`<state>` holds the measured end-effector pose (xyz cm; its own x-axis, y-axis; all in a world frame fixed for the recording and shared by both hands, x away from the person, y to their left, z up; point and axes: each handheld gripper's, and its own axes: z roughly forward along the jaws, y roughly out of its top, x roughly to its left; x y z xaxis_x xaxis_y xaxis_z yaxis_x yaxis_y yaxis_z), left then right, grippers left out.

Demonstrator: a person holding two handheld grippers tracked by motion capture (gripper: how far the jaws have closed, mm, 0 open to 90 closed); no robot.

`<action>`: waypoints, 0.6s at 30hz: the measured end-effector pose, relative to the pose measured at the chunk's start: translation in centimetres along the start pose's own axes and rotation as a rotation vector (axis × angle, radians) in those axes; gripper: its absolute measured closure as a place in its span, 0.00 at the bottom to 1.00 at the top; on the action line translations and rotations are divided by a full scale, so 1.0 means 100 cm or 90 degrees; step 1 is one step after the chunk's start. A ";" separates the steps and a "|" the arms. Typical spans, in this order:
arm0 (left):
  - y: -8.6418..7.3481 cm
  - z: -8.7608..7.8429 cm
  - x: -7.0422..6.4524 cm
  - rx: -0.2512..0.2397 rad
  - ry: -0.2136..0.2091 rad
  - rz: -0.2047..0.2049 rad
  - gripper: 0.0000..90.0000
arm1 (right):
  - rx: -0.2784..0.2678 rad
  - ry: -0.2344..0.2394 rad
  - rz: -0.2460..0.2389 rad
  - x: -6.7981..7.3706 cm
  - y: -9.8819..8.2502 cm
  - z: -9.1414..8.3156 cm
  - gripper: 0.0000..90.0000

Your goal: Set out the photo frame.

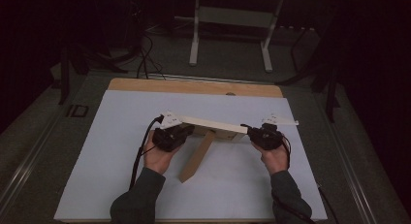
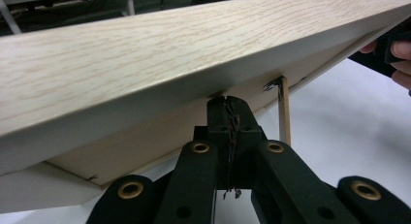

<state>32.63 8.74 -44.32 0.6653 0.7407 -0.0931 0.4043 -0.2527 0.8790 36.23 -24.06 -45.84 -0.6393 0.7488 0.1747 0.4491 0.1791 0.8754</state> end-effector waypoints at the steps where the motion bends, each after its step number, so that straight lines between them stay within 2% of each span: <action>1: 0.001 0.001 -0.002 0.000 -0.002 0.005 1.00 | -0.001 0.003 -0.002 0.001 0.000 0.000 1.00; 18: 0.009 0.010 -0.017 0.006 -0.025 0.022 1.00 | 0.005 0.018 -0.015 0.007 -0.003 -0.002 1.00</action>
<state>32.52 6.61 -43.83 0.7027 0.7068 -0.0815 0.3866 -0.2831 0.8777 35.54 -23.76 -45.85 -0.6664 0.7267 0.1671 0.4385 0.2006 0.8761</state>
